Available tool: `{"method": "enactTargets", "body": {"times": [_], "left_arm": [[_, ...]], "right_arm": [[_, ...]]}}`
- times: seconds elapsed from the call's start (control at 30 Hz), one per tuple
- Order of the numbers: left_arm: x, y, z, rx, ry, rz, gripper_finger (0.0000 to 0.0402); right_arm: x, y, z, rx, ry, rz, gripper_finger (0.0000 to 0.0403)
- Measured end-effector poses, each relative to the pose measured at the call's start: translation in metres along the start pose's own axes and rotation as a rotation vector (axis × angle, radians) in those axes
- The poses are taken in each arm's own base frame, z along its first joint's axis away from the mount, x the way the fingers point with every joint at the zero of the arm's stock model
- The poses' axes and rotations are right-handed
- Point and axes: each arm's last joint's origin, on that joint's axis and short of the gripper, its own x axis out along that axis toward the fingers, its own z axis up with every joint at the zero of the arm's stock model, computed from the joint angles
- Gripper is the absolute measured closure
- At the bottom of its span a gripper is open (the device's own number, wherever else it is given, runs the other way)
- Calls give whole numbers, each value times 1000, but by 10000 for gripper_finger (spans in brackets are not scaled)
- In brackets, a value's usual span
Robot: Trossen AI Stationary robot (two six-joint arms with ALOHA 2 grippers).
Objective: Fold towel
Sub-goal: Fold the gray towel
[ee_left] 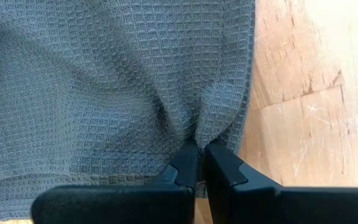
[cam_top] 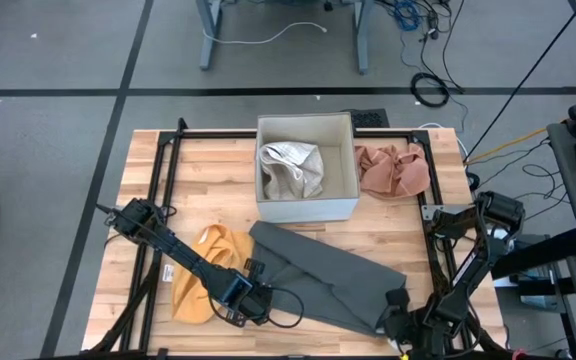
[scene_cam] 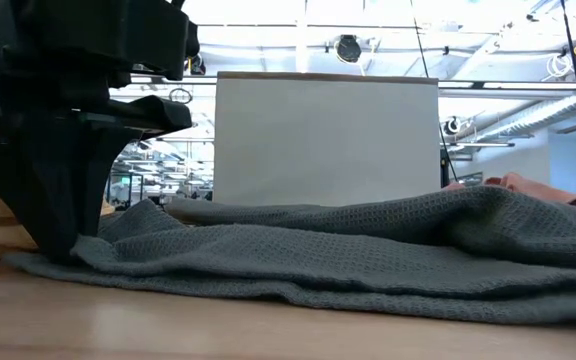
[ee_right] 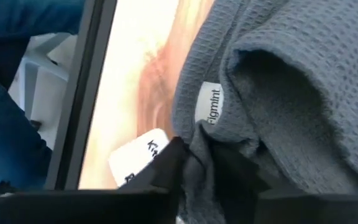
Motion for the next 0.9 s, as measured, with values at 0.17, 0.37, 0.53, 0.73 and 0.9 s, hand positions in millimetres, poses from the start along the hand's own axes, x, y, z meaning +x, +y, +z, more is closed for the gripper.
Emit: {"method": "enactTargets", "body": {"times": [0.17, 0.37, 0.53, 0.73, 0.9], "left_arm": [[0, 0, 0, 2, 0, 0, 370], [0, 0, 0, 1, 1, -5, 313], [0, -2, 2, -4, -6, -61, 271], [-4, 3, 10, -38, -8, -144, 239], [-7, 10, 16, -77, -9, -234, 230]], "right_arm": [[-2, -1, -1, -17, 30, 7, 393], [-2, -1, -1, -19, 34, 8, 387], [-2, -1, -1, -19, 36, 9, 395], [-2, -1, -1, -22, 37, 9, 395], [-2, -1, -1, -22, 38, 9, 395]]}}
